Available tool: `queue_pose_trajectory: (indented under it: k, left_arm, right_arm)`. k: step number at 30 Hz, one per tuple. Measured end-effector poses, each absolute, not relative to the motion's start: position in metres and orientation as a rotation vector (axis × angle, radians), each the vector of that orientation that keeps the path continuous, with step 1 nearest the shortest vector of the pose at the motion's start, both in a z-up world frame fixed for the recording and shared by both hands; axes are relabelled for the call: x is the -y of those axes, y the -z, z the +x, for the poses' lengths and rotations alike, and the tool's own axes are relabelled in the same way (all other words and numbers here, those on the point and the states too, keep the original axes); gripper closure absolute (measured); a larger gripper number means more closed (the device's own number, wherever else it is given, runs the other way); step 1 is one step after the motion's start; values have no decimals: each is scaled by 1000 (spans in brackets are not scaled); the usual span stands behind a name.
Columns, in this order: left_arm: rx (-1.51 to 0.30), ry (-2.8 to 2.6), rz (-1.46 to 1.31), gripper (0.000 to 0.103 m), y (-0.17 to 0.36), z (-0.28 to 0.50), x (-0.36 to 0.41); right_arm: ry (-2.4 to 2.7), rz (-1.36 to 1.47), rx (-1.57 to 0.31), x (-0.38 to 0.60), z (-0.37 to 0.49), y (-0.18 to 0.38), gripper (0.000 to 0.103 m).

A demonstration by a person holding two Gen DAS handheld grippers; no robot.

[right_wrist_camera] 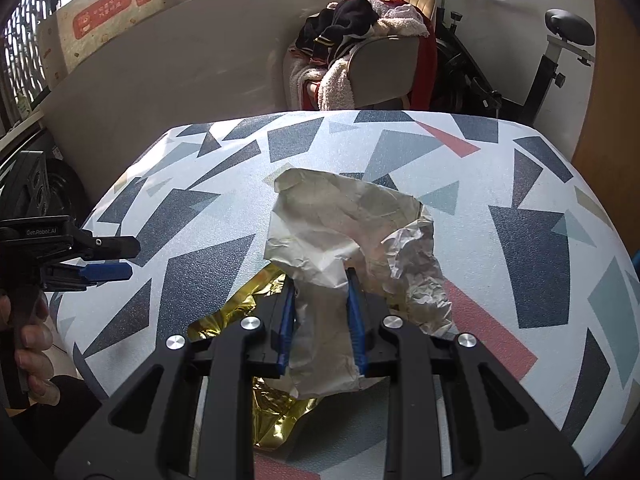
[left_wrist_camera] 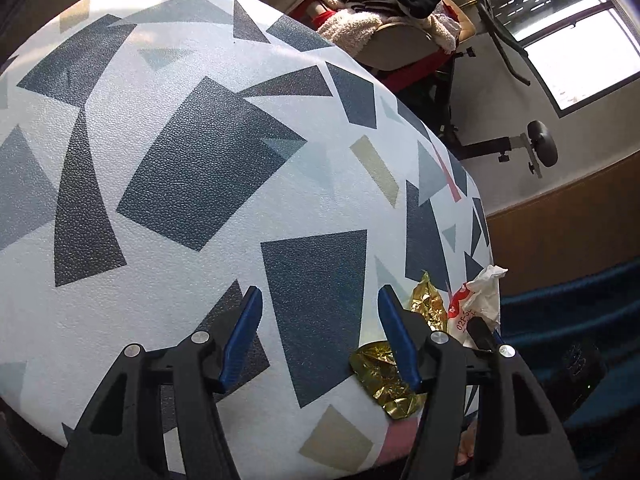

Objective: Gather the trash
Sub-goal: 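Grasp the gold foil wrapper with the left gripper while the right holds the paper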

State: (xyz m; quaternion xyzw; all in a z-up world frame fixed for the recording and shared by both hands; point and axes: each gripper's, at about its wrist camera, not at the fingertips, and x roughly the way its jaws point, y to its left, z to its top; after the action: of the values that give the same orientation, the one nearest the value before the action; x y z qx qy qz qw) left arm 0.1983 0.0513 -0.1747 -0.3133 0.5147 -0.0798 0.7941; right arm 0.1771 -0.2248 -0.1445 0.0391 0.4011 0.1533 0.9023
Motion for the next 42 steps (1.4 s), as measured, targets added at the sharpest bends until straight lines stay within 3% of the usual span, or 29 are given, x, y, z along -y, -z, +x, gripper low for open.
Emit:
queue_pose_trajectory:
  k: [8, 15, 26, 30, 42]
  left_arm:
    - [-1132, 225, -719, 44, 179, 190, -19]
    - [-1028, 542, -156, 44, 160, 205, 65]
    - [-1126, 605, -156, 70, 207, 231, 84]
    - [-1105, 603, -191, 94, 209, 233, 77]
    - [-934, 503, -175, 97, 146, 212, 33]
  right_arm:
    - [-320, 101, -819, 230, 173, 144, 76]
    - [-297, 153, -808, 253, 165, 140, 76]
    - [-283, 152, -828, 258, 169, 149, 77]
    - [-278, 140, -833, 257, 170, 147, 77]
    - [-269, 129, -791, 253, 153, 116, 77]
